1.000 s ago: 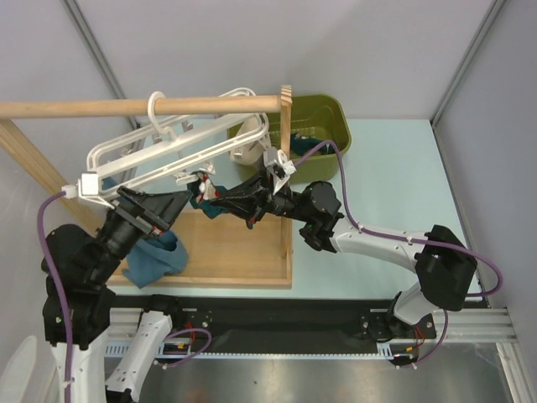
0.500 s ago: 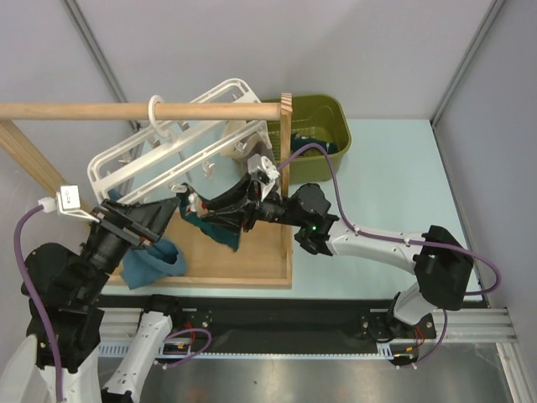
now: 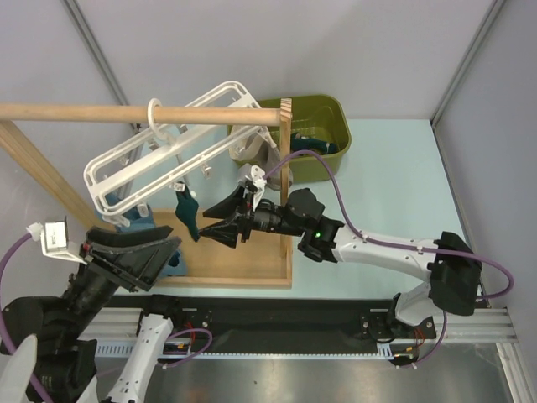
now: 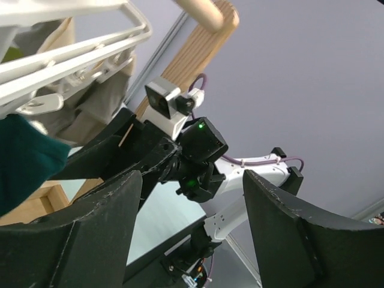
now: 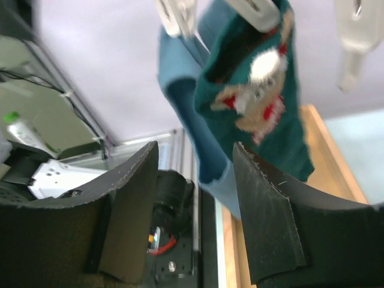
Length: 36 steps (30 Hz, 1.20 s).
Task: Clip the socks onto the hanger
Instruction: Clamp the sock onto the hanger, then open the clamp at the hanger.
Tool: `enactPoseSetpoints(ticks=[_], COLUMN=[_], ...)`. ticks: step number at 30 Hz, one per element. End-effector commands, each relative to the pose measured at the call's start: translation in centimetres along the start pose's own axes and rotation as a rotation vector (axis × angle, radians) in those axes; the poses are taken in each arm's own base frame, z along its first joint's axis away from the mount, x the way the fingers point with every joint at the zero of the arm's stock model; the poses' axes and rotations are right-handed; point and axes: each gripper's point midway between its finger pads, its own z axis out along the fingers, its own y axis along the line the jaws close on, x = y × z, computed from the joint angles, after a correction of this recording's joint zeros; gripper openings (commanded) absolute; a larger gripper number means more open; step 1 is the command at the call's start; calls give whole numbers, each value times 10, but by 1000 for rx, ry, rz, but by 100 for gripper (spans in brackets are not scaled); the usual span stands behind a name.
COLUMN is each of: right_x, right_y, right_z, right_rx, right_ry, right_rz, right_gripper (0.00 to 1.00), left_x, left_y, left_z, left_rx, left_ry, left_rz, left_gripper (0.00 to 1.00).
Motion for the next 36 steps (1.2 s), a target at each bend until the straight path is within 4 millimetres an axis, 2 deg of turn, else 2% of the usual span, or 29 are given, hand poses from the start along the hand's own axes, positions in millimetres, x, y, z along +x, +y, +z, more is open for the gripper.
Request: enactPoseSetpoints(ticks=[1, 4, 8, 9, 10, 12, 13, 14, 15, 16, 17, 19, 20, 22, 23, 24, 25, 26, 27, 29, 30, 31, 32, 33, 34, 36], right_x=[-16, -6, 5, 5, 13, 11, 28, 22, 22, 45, 33, 42, 52, 56, 80, 65, 70, 68, 73, 69, 82, 72, 76, 73, 78, 85], right_y=[-11, -26, -30, -25, -30, -33, -32, -26, -31, -31, -28, -31, -31, -30, -29, -27, -27, -18, -23, -18, -18, -15, -16, -13, -15, -16], right_z=[-11, -13, -5, 1, 5, 16, 25, 34, 39, 49, 60, 74, 89, 103, 114, 125, 131, 138, 145, 151, 155, 159, 160, 159, 155, 143], right_rx=[142, 219, 247, 238, 257, 284, 282, 268, 307, 305, 299, 315, 310, 326, 321, 344, 355, 356, 387, 409, 419, 423, 429, 442, 455, 493], right_ry=[16, 60, 72, 56, 62, 41, 63, 28, 11, 38, -23, -58, -91, -124, -109, -164, -175, -205, -218, -261, -246, -271, -255, -256, -234, -190], right_rz=[-52, -84, -155, -175, -201, -227, -247, -255, -253, -248, -253, -282, -301, -328, -353, -358, -362, -365, -389, -398, -405, -398, -396, -390, -395, -403], right_gripper=[57, 57, 51, 49, 47, 47, 46, 47, 47, 47, 47, 48, 48, 49, 49, 50, 50, 52, 53, 55, 56, 56, 56, 58, 59, 61], left_x=[-4, -2, 2, 2, -1, -7, -12, -16, -19, -23, -24, -24, -24, -25, -25, -26, -27, -28, -29, -31, -29, -30, -33, -31, -32, -30], left_y=[-21, -22, -29, -28, -24, -30, -31, -37, -39, -44, -46, -48, -51, -55, -57, -58, -59, -59, -59, -63, -57, -53, -54, -49, -39, -32], left_z=[-2, -8, -9, -9, -8, -13, -13, -16, -16, -17, -16, -15, -14, -14, -15, -15, -16, -14, -14, -14, -8, -6, -7, -8, -5, -5], left_rx=[55, 33, 56, 44, 21, 20, 11, 19, 22, 28, 34, 49, 65, 81, 85, 85, 86, 73, 67, 74, 52, 36, 28, 4, -28, -39], left_ry=[46, 78, 125, 130, 117, 86, 67, 47, 40, 30, 28, 37, 45, 43, 41, 41, 46, 61, 66, 81, 114, 123, 117, 123, 112, 95], left_rz=[72, 112, 119, 114, 114, 139, 144, 156, 158, 164, 167, 160, 158, 158, 164, 167, 179, 176, 180, 206, 190, 210, 226, 228, 232, 232], left_gripper=[73, 75, 76, 75, 74, 73, 73, 73, 73, 73, 73, 73, 73, 72, 72, 72, 72, 72, 72, 72, 72, 70, 70, 69, 68, 66])
